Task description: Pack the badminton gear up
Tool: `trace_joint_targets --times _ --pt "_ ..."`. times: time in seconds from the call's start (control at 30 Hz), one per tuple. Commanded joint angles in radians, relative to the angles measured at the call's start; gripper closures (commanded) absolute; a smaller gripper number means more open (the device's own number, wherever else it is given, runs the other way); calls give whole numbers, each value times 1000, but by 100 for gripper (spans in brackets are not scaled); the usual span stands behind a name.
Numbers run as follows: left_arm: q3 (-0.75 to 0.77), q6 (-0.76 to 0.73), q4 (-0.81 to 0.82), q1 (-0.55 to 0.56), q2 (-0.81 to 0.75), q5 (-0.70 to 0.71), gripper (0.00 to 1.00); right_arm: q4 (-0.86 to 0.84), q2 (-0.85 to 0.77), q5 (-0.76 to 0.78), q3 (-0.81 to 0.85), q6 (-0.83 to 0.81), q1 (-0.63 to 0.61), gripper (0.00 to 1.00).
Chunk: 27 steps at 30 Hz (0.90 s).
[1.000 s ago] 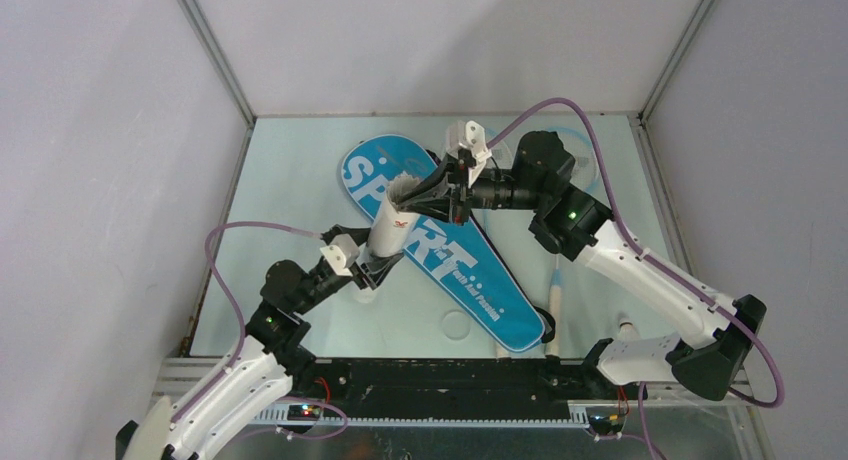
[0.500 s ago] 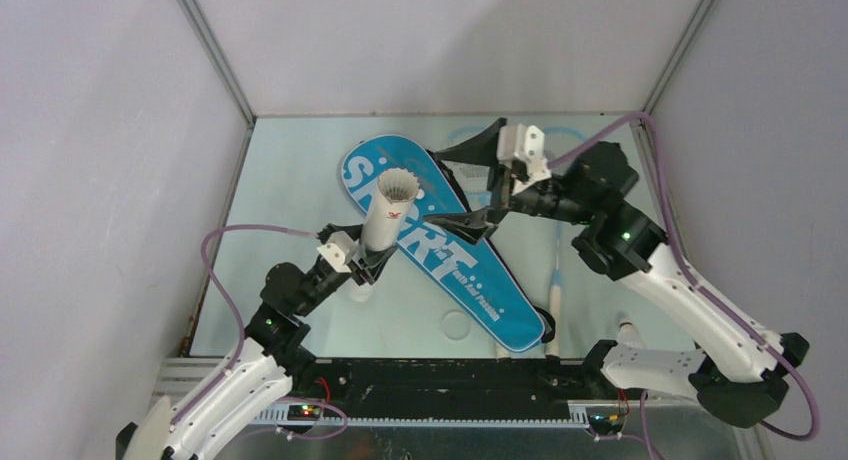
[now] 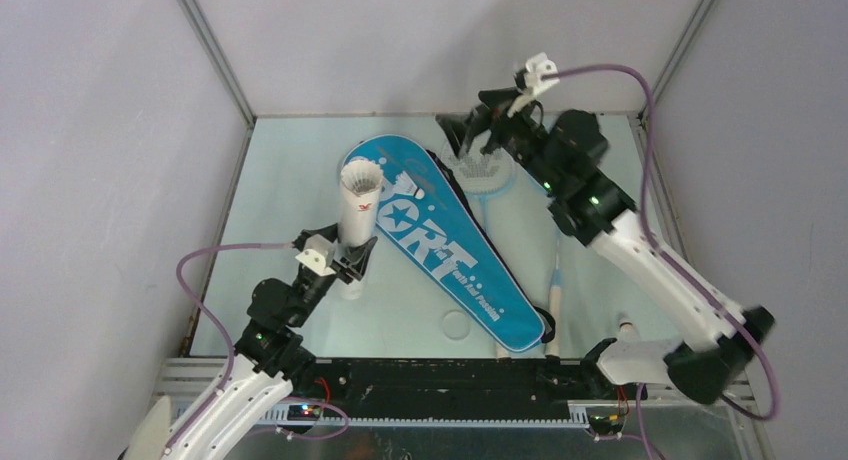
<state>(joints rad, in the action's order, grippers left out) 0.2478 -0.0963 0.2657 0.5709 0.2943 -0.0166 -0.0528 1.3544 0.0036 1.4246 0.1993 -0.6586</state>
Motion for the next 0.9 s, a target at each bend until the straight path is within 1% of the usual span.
trace_joint_targets --times 0.0,0.03,0.13,0.23,0.27,0.3,0.33,0.37,0.43,0.5,0.67,0.77,0.87 --pt "-15 20 26 -2 -32 66 59 134 234 138 159 154 22 1" --pt "-16 20 24 -2 -33 69 59 157 273 138 190 167 22 3" --pt "-13 21 26 -2 -26 66 59 256 484 133 364 211 13 7" --pt "-11 15 15 -2 -17 33 59 320 662 148 518 204 -3 9" --pt "-9 14 10 -2 -14 28 59 353 752 171 596 202 -11 10" --pt "-5 14 -1 -2 -11 25 60 373 796 191 684 208 -13 10" --pt "-3 15 -5 -2 -11 25 60 408 883 202 727 212 -18 11" --pt "-2 17 -9 -2 -12 24 60 422 963 221 809 219 -18 12" --pt "-8 19 -3 -2 -15 24 60 464 1074 231 919 231 -22 12" --pt "-14 18 5 -2 -20 3 60 460 1148 215 974 243 -27 14" --pt "-18 16 8 -2 -24 -4 60 435 1225 172 969 288 -34 16" --pt "-17 18 7 -2 -26 -12 60 454 1230 176 957 302 -33 20" --pt "-14 18 1 -2 -31 -25 59 454 1206 201 908 289 -38 24"
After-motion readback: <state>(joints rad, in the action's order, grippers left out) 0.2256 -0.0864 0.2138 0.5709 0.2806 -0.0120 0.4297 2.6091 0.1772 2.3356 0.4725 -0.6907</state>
